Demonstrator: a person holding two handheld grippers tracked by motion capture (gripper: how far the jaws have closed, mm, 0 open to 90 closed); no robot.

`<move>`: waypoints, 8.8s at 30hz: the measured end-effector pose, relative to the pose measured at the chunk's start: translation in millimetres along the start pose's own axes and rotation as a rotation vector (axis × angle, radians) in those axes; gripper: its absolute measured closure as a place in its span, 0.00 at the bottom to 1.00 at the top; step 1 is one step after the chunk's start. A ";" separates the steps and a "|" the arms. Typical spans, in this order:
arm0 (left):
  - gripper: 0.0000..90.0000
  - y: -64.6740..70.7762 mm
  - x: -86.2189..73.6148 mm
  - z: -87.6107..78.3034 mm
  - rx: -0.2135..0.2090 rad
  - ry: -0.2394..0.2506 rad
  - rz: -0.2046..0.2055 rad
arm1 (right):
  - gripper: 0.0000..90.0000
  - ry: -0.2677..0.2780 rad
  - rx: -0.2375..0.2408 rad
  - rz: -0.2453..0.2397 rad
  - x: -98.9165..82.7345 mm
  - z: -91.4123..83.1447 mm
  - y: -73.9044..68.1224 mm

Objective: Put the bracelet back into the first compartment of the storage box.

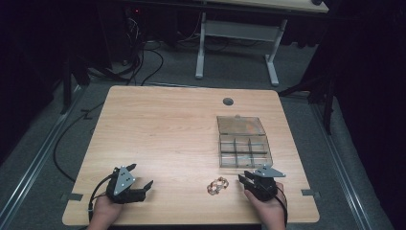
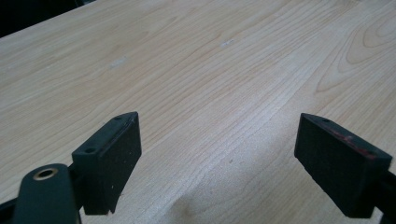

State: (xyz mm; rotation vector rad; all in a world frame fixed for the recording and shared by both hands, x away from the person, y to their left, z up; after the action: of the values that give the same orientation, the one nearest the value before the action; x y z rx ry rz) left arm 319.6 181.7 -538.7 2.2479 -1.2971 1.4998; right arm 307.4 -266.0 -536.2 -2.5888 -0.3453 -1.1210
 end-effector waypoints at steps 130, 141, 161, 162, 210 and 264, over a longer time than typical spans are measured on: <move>0.17 -0.2 -0.6 -2.0 -0.022 0.023 0.005 | 0.82 -0.306 -0.073 -0.034 12.8 -21.6 -10.7; 0.17 -0.5 -0.9 -2.3 -0.030 0.029 -0.001 | 0.78 -0.445 -0.078 -0.071 27.6 -20.0 -19.3; 0.17 -1.6 -1.6 -3.7 -0.028 0.040 -0.011 | 0.74 -0.595 -0.079 -0.131 43.2 -11.8 -34.7; 0.17 -1.7 -1.6 -3.7 -0.029 0.040 -0.010 | 0.74 -0.604 -0.080 -0.135 43.6 -11.4 -34.9; 0.17 -2.0 -1.5 -3.1 -0.034 0.036 -0.014 | 0.72 -0.736 -0.052 -0.246 60.2 28.4 -62.2; 0.17 -2.1 -1.4 -2.9 -0.036 0.035 -0.016 | 0.86 -0.779 0.017 -0.280 73.8 11.2 -56.0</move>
State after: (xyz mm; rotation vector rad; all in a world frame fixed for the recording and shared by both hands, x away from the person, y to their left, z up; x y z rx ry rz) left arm 318.9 185.3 -537.7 2.1951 -1.2829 1.4908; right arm 345.5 -202.7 -479.2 -2.9155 -0.8921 -0.1084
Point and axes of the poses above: each handheld gripper's, and its own axes: z roughly forward along the jaws, x roughly out of its top, y roughly to its right, the point moved 1 cm from there along z, roughly forward along the jaws, and after that the axes turned 11 degrees about z, right-handed, at the moved point
